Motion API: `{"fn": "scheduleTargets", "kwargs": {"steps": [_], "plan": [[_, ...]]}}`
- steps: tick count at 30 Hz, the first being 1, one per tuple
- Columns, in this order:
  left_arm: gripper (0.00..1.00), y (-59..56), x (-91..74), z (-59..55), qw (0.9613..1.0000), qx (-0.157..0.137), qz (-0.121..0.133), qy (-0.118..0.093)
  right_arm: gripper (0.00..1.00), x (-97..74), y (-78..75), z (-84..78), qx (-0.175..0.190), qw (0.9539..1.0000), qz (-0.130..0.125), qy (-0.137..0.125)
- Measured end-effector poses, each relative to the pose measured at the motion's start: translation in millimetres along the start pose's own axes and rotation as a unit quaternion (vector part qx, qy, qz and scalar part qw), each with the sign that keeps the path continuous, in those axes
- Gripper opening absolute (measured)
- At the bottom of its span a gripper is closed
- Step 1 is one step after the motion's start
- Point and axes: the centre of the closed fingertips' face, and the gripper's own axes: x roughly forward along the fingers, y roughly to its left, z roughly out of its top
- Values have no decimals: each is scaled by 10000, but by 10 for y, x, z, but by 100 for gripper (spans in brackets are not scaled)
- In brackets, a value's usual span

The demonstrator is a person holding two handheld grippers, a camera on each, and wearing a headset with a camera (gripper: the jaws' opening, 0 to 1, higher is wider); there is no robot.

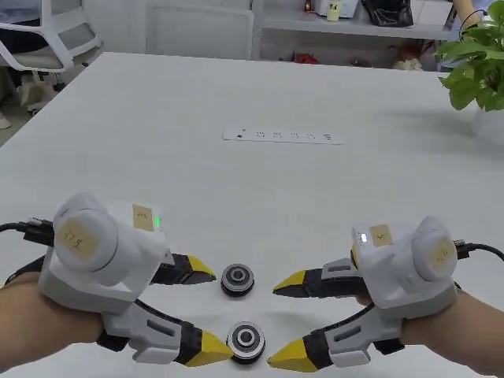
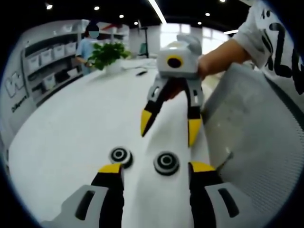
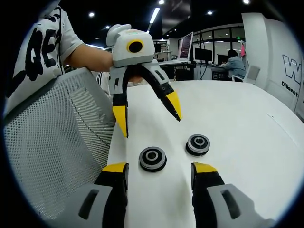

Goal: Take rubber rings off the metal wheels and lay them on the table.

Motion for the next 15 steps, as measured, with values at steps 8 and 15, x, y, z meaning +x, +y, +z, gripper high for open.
{"fn": "scheduleTargets", "kwargs": {"steps": [8, 15], "plan": [[53, -42, 57, -13, 9999, 1, -114, 39, 46, 39, 27, -14, -23, 10000, 88, 34], [48, -74, 112, -7, 9998, 52, -202, 43, 43, 61, 40, -24, -26, 9999, 134, 39]]}}
